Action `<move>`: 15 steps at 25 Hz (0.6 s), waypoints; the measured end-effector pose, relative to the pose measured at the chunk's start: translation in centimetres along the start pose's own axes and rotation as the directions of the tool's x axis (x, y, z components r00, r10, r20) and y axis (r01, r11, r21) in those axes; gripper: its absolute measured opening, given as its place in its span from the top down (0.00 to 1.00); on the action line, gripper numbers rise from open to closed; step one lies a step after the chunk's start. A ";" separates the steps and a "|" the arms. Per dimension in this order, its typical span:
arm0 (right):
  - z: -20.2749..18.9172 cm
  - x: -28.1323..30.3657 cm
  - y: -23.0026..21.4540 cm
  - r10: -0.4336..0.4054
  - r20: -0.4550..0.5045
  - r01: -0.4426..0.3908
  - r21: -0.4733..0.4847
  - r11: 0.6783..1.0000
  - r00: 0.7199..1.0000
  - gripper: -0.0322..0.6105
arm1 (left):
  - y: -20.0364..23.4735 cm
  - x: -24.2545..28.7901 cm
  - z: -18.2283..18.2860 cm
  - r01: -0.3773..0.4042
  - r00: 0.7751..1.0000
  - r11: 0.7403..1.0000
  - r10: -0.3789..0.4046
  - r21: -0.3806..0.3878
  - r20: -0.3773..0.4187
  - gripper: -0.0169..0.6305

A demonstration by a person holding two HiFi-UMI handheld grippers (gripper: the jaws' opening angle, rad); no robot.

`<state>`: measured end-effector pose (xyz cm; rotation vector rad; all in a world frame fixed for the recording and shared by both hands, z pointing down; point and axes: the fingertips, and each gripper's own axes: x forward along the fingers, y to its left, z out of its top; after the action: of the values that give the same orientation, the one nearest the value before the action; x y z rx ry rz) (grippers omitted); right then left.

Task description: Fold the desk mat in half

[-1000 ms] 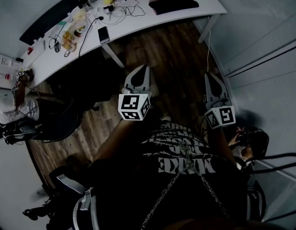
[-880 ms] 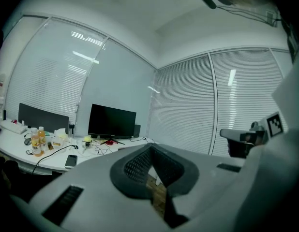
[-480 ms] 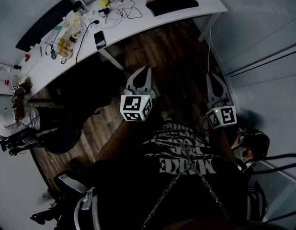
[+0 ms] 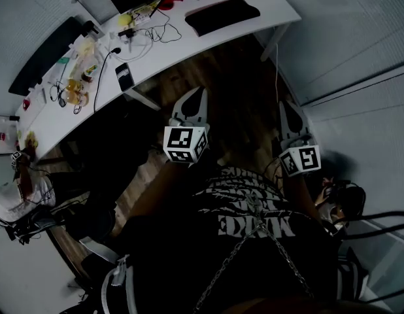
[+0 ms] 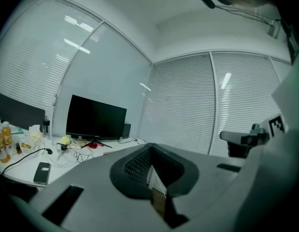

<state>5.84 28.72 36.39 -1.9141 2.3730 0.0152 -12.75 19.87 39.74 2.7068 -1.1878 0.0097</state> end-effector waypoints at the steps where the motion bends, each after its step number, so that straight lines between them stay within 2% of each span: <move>1: 0.0 0.9 -0.2 0.001 -0.002 -0.001 -0.001 1.000 1.000 0.95 | 0.6 0.7 0.1 -0.004 1.000 1.000 0.004 -0.007 -0.003 0.99; 8: -1.1 6.5 -0.5 0.030 -0.019 -0.030 -0.005 1.000 0.999 0.95 | 4.8 4.2 0.0 -0.028 0.999 0.999 0.027 -0.025 -0.027 0.99; 15: -1.7 11.1 -0.8 0.013 -0.031 -0.013 -0.010 1.000 0.999 0.95 | 8.2 7.4 0.5 -0.004 1.000 0.999 0.003 -0.034 -0.030 0.99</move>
<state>4.18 17.65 37.31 -1.9171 2.4099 -0.0016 -13.72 9.00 41.22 2.6657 -1.1731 0.0294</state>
